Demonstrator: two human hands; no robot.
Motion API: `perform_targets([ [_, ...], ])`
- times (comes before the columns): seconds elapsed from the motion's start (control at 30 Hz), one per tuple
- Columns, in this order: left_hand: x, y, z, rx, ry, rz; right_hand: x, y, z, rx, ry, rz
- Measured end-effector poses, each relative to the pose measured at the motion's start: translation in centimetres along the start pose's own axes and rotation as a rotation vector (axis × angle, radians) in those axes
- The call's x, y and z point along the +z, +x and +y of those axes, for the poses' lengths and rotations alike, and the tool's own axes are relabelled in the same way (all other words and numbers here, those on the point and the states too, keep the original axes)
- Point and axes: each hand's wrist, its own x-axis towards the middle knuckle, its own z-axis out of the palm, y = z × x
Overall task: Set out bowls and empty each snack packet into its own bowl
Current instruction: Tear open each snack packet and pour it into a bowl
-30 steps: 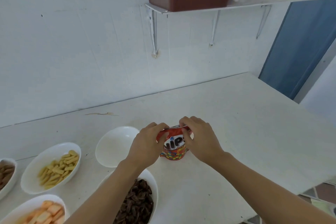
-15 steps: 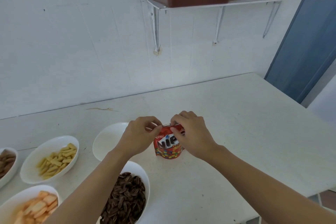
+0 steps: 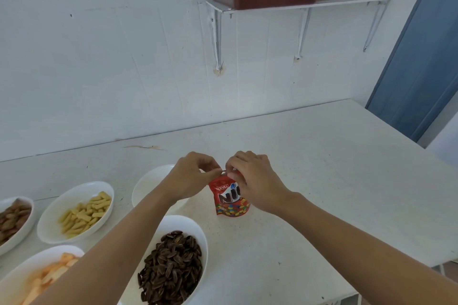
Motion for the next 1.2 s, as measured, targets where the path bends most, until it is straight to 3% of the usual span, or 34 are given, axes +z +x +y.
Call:
perform_targets([
  [0.17, -0.1, -0.4, 0.1, 0.055, 0.018, 0.010, 0.3, 0.1, -0.4, -0.013, 0.041, 0.062],
  [0.5, -0.2, -0.4, -0.8, 0.040, -0.039, -0.026, 0.3, 0.2, -0.7, -0.059, 0.008, -0.024],
  [0.87, 1.2, -0.4, -0.6, 0.049, 0.144, 0.135, 0.1, -0.2, -0.4, -0.134, -0.006, -0.069],
  [1.2, -1.2, -0.3, -0.3, 0.056, 0.151, -0.086, 0.7, 0.1, 1.1, -0.077, -0.010, 0.062],
])
